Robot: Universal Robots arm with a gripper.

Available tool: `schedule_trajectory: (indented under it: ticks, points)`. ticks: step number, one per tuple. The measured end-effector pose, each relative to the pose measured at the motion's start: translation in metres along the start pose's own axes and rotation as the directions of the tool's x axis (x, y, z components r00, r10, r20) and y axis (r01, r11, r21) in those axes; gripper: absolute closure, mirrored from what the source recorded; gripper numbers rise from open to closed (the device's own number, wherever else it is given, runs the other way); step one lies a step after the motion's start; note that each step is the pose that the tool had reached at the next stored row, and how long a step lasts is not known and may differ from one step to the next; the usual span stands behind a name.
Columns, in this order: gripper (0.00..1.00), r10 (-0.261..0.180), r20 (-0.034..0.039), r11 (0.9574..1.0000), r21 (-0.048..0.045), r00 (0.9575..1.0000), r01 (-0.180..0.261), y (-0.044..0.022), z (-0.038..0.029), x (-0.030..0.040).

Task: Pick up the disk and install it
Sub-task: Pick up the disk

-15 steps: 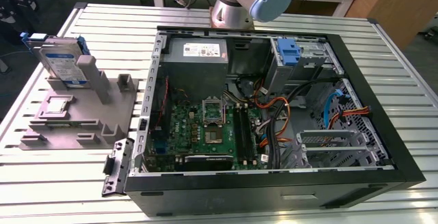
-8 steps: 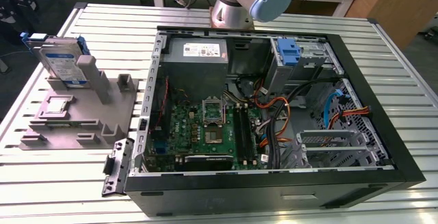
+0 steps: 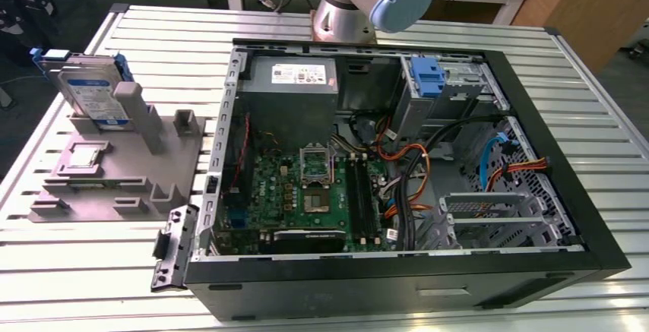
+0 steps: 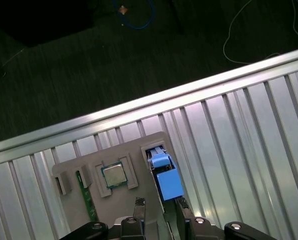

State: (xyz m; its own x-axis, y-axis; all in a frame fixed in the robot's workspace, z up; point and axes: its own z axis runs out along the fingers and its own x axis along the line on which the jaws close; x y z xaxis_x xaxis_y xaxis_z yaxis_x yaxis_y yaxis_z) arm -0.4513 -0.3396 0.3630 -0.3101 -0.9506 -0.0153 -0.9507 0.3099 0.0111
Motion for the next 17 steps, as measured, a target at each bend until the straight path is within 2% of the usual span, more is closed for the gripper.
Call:
schedule_trajectory:
  ticks: [4, 7, 11, 14, 17]
  points:
    - [0.62, -0.004, -0.0001, 1.0, -0.0001, 1.0, 0.004, 0.0, 0.0001, 0.0]
    - [0.62, -0.037, -0.0004, 0.9993, -0.0005, 0.9993, 0.037, -0.0001, 0.0011, 0.0]
    - [0.62, -0.087, -0.0008, 0.9962, -0.0011, 0.9962, 0.087, 0.0, 0.0052, 0.0001]
    - [0.62, -0.096, -0.0005, 0.9954, 0.0008, 0.9954, 0.096, 0.0006, 0.0089, -0.0008]
    - [0.62, -0.107, -0.0005, 0.9942, 0.0008, 0.9942, 0.107, 0.0018, 0.0108, -0.0045]
